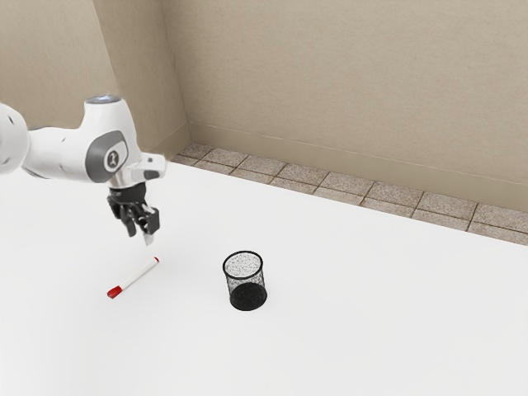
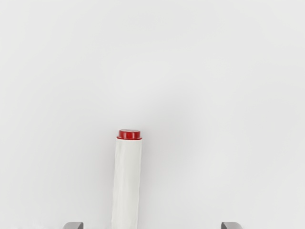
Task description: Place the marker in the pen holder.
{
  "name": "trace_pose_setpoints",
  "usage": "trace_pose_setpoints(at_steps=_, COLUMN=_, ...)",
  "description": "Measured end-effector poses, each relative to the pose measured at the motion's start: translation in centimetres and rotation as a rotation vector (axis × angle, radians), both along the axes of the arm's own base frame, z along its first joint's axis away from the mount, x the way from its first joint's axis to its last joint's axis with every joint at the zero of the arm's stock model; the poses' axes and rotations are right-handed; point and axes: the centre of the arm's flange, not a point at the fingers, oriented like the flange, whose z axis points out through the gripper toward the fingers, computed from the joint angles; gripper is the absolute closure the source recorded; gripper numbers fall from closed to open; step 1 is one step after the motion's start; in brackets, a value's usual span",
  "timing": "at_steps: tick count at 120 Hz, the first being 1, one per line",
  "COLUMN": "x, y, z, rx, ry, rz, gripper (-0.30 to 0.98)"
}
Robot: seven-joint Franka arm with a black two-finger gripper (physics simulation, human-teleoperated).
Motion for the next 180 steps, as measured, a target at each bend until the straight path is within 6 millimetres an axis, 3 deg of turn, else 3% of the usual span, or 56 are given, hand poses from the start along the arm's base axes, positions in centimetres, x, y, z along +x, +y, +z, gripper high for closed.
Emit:
trace_pose_setpoints(at_steps=20, x=-0.6, y=1.2, z=-2.8, rx=0.015, ry=-0.01, rz=0.086, gripper=0.4)
trace_pose_setpoints(at_steps=67, x=0.4, y=1.2, z=-8.2, rx=0.036, ry=0.01, rz=0.162, gripper=0.5)
trace_pose_setpoints(at_steps=116, x=0.9, y=1.1, z=-9.6, rx=0.041, ry=0.008, rz=0.178, gripper=0.52)
trace_pose_setpoints(at_steps=152, x=0.9, y=1.3, z=-9.8, rx=0.047, ry=0.006, rz=0.193, gripper=0.71)
trace_pose_setpoints(at_steps=160, x=1.0, y=1.2, z=-9.3, rx=0.049, ry=-0.002, rz=0.195, gripper=0.75)
trace_pose_setpoints(at_steps=166, x=1.2, y=0.8, z=-7.8, rx=0.05, ry=-0.026, rz=0.192, gripper=0.77)
trace_pose_setpoints(at_steps=173, x=1.3, y=-0.1, z=-4.6, rx=0.049, ry=-0.076, rz=0.184, gripper=0.78)
trace_pose_setpoints(at_steps=180, x=1.6, y=-2.6, z=-0.2, rx=0.043, ry=-0.142, rz=0.149, gripper=0.79)
